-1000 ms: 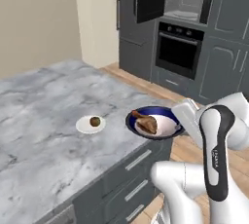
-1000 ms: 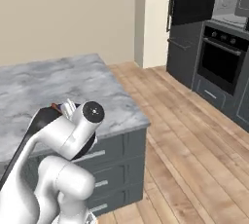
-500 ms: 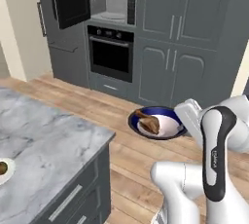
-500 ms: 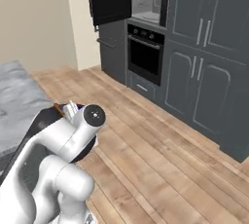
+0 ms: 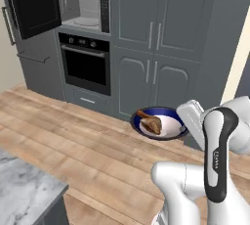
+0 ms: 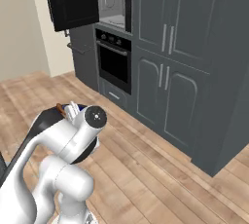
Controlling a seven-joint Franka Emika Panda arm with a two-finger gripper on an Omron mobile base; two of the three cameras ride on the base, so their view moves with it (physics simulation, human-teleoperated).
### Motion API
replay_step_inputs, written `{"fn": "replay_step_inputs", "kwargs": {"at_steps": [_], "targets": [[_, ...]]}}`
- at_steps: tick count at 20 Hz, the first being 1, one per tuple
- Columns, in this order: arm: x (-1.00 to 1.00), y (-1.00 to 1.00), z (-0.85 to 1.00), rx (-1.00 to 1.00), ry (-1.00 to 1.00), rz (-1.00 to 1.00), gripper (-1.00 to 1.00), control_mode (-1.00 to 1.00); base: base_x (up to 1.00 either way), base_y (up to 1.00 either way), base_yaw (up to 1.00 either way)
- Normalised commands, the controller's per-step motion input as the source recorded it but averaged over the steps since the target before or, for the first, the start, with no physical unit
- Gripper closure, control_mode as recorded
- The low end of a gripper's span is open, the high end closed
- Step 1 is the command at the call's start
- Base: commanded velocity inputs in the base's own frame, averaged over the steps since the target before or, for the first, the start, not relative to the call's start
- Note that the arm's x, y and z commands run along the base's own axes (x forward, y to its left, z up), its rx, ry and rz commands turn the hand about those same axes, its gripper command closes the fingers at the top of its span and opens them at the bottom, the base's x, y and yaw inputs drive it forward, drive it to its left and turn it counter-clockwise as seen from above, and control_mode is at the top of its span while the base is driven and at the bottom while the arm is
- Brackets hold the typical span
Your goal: Remove the apple from the bowl and place it on the small plate. Then place the bowl with only the chicken drumstick in the microwave, close the door, and press the start button to microwave the chicken drumstick.
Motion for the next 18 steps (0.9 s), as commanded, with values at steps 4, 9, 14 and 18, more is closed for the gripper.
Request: {"fn": "replay_step_inputs", "kwargs": {"at_steps": [4, 9, 14, 18], "targets": [[0.00, 0.00, 0.00, 0.00, 0.00, 0.00, 1.00, 1.00, 1.00, -0.34, -0.09], [0.00, 0.00, 0.00, 0.00, 0.00, 0.00, 1.00, 1.00, 1.00, -0.01, -0.05], [0.00, 0.00, 0.00, 0.00, 0.00, 0.00, 1.00, 1.00, 1.00, 0.31, -0.12], [0.00, 0.00, 0.00, 0.00, 0.00, 0.00, 1.00, 1.00, 1.00, 0.94, -0.24]]}}
